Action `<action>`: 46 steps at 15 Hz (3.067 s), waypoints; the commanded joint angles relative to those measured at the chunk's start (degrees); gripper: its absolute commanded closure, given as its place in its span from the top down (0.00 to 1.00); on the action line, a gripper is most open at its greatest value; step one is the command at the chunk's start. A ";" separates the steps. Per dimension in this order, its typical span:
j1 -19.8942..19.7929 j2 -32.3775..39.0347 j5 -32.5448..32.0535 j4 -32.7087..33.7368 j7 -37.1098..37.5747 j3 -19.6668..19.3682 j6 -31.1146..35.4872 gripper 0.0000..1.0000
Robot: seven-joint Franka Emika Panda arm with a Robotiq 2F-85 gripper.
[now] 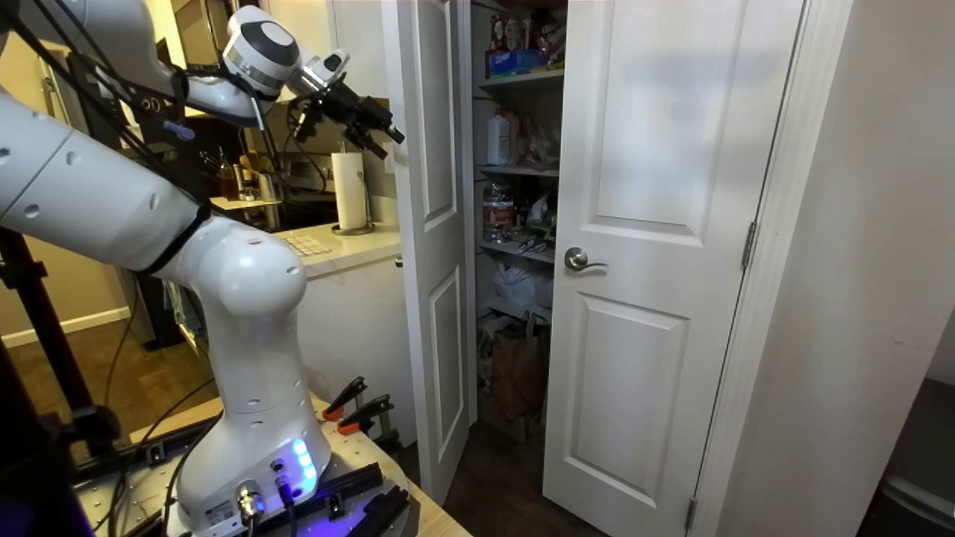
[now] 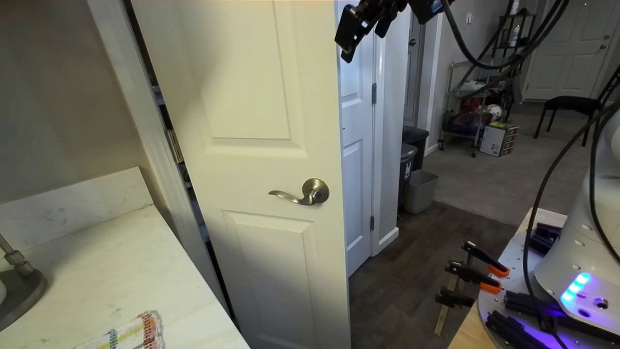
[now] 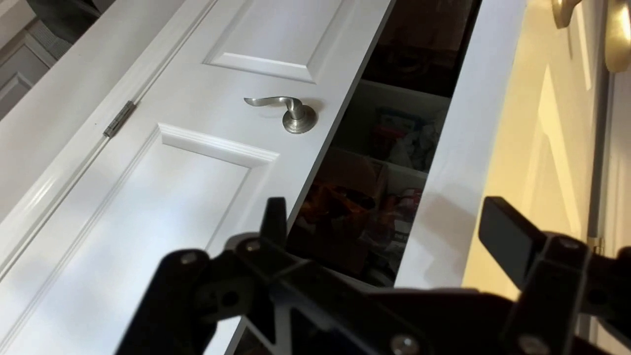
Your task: Close the door
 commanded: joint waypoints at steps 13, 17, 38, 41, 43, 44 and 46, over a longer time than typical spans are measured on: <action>7.40 3.40 3.85 4.77 0.43 5.13 6.82 1.00; 3.88 7.98 1.60 10.15 -2.24 7.68 4.59 1.00; -4.22 14.59 -13.03 9.89 -5.33 -4.88 5.08 1.00; -4.01 18.58 -13.48 14.43 -3.80 -4.01 2.21 1.00; -4.22 19.87 -14.17 15.50 -2.49 -3.65 1.90 1.00; -4.89 20.43 -15.19 16.34 -0.97 -2.91 0.90 1.00; -5.21 21.47 -17.30 17.77 2.68 -2.45 -2.12 1.00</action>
